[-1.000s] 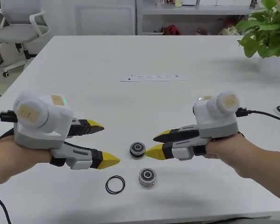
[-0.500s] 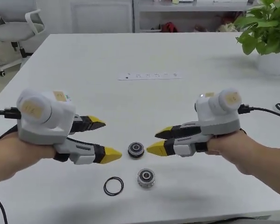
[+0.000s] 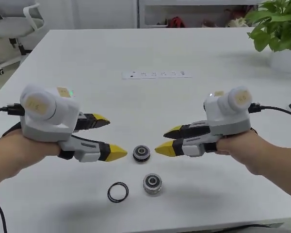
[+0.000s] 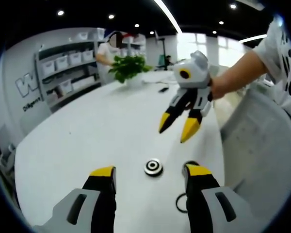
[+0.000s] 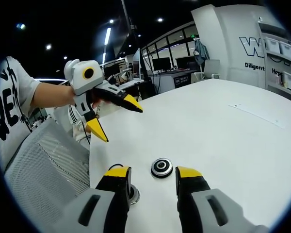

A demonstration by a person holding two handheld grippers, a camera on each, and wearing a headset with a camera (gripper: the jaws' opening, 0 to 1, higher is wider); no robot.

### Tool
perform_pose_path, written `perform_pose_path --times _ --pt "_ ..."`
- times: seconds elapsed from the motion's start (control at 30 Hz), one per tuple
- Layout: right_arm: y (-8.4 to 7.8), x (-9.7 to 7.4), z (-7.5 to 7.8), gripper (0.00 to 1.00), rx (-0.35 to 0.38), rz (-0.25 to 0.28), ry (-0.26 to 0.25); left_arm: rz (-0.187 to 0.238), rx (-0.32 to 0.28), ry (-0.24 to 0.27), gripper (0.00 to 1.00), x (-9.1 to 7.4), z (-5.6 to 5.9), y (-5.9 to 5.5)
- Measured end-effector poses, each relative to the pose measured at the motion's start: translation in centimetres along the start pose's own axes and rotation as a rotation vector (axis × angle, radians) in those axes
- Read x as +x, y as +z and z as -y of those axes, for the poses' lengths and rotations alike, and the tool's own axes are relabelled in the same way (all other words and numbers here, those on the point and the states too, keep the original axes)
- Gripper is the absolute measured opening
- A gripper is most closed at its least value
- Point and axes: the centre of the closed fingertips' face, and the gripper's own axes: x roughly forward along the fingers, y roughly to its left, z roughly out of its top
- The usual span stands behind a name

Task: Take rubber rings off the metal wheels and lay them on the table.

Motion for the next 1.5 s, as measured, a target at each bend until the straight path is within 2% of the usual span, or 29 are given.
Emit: perform_pose_path --times 0.83,1.5 --pt "-1.0 1.3 1.6 0.35 -0.037 -0.032 0.001 -0.001 -0.03 -0.006 0.57 1.6 -1.8 -1.0" --pt "-1.6 2.4 2.1 0.36 -0.061 -0.057 0.014 -0.009 -0.042 -0.025 0.55 2.7 -2.1 -1.7"
